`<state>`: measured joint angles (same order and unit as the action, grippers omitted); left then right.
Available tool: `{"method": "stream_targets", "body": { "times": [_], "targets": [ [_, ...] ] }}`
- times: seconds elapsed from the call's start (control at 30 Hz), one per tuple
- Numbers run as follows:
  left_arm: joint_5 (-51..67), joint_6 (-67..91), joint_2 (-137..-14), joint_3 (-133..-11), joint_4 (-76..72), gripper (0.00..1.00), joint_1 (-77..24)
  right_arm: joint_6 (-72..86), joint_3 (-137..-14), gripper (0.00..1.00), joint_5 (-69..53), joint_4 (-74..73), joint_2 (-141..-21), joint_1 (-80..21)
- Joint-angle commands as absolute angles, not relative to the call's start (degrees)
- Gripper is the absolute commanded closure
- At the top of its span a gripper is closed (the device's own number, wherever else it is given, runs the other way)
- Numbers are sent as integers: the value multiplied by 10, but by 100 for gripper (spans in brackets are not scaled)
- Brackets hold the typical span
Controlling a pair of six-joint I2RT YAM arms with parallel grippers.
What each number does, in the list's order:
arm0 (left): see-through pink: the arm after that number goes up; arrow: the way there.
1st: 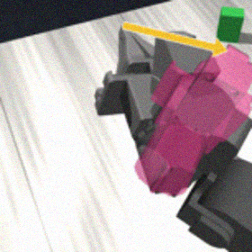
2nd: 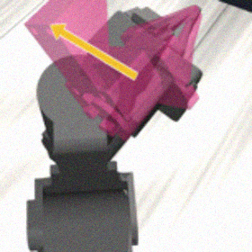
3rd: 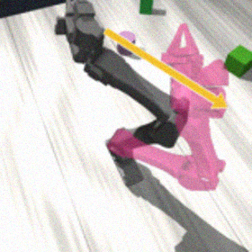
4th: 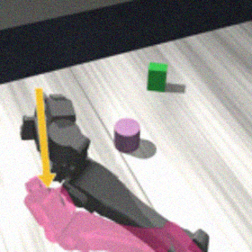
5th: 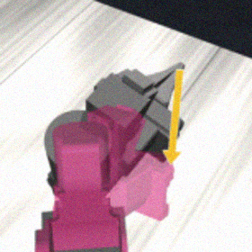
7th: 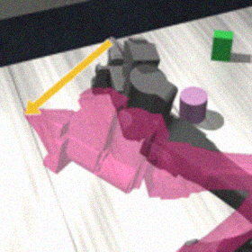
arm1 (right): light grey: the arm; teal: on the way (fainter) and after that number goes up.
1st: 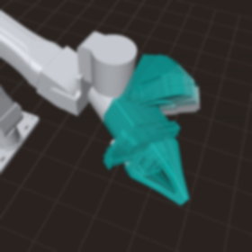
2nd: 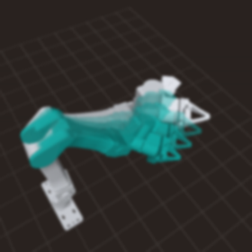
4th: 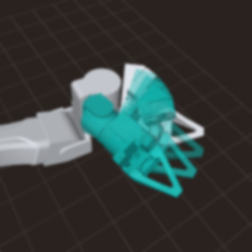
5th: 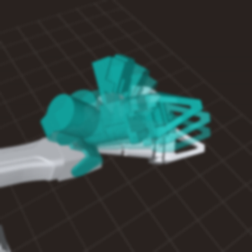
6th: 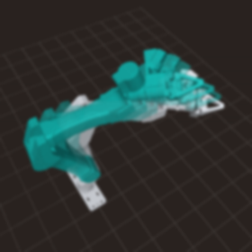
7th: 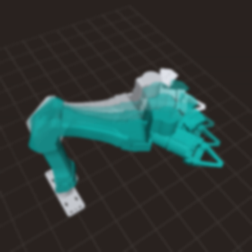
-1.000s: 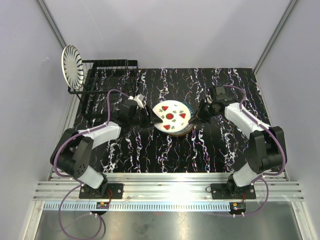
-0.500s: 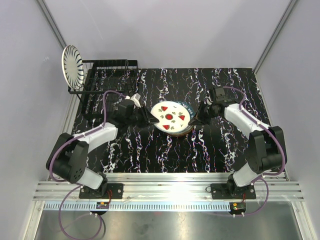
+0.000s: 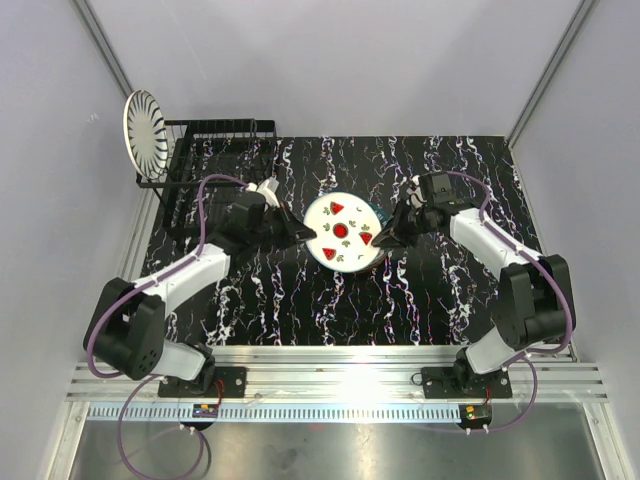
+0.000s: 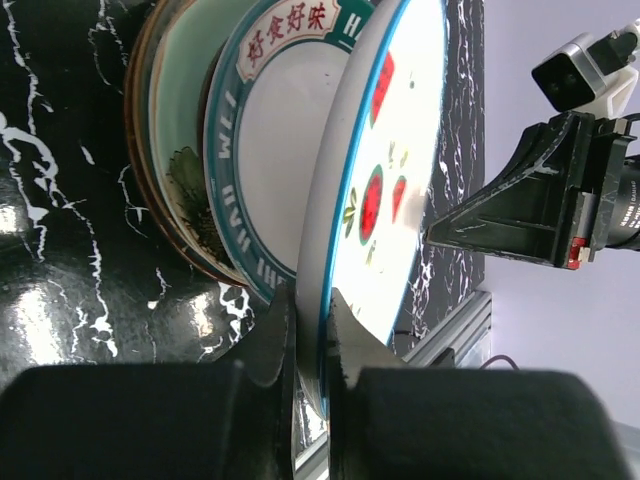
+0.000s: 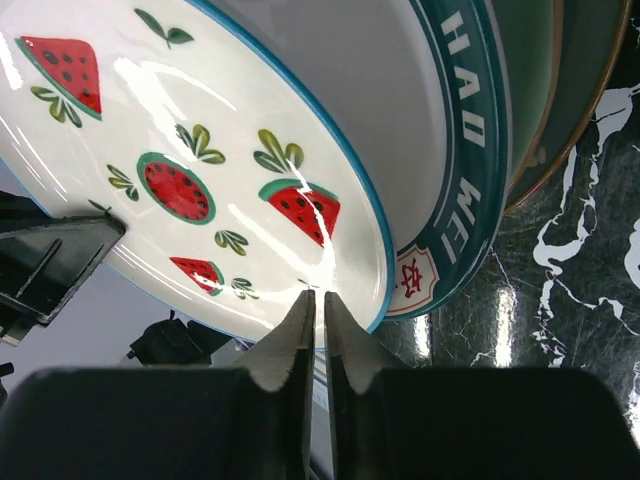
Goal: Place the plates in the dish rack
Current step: Grab a plate with the left arm, then insert the plate into the dish rack
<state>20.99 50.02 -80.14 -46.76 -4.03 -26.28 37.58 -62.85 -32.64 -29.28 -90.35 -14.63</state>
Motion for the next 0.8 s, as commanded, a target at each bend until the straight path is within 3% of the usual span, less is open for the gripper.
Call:
{"method": "stream_targets", "body": {
  "times": [0.0, 0.2, 0.43, 0.77],
  "targets": [
    [235, 524, -786, -526, -116, 100, -264, 382, -632, 85, -348, -275, -869, -149],
    [218, 500, -774, -584, -74, 100, -264, 378, -632, 75, -353, -280, -846, -149],
    [141, 401, -754, -716, 83, 100, -264, 359, -649, 62, -341, -289, -794, -149],
    [-52, 173, -720, -949, 314, 100, -251, 344, -637, 58, -341, -272, -758, -148]
  ]
}}
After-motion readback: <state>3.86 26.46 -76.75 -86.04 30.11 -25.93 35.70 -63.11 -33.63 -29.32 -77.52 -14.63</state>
